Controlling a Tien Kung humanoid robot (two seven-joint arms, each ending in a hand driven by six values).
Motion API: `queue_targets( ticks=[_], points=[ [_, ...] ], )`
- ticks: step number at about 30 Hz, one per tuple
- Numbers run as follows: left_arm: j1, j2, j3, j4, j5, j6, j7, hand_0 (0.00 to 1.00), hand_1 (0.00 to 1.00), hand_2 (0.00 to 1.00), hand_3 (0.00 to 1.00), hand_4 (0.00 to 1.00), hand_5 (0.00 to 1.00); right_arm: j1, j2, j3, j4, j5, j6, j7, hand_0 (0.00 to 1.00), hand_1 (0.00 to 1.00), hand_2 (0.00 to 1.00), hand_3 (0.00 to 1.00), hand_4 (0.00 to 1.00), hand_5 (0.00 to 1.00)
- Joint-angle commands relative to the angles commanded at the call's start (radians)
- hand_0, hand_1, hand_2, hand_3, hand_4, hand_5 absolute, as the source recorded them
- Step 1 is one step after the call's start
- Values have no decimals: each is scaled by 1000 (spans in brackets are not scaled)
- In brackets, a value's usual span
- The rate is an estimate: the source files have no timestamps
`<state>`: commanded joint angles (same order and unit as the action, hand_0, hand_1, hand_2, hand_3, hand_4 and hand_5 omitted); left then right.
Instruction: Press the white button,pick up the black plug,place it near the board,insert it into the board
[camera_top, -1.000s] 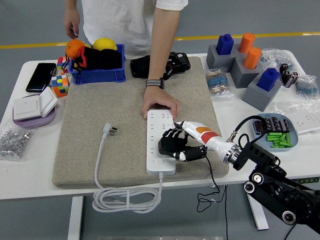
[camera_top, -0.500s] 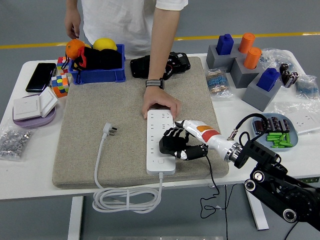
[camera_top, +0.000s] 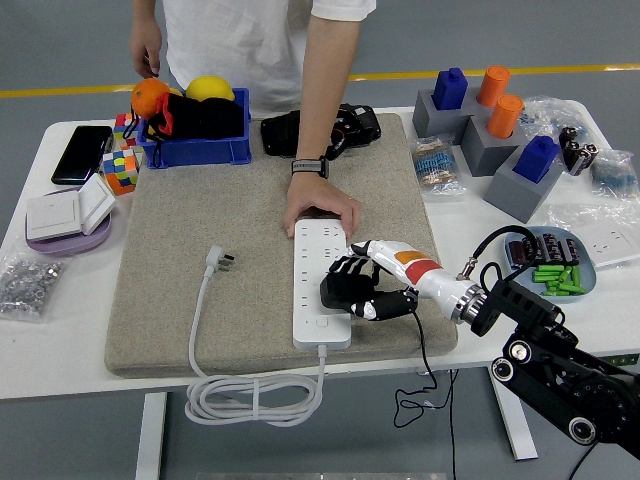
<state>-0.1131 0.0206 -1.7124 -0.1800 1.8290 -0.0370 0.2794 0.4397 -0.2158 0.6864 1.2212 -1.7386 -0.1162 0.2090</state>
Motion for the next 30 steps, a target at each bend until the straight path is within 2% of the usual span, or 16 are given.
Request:
queue_targets(
  ticks=[30],
  points=[
    [0,0,-2,0,1,0,0,474,495,500,585,565,269,13,-5,-7,5,-39,9,-2,333,255,282,486,738,2]
  ],
)
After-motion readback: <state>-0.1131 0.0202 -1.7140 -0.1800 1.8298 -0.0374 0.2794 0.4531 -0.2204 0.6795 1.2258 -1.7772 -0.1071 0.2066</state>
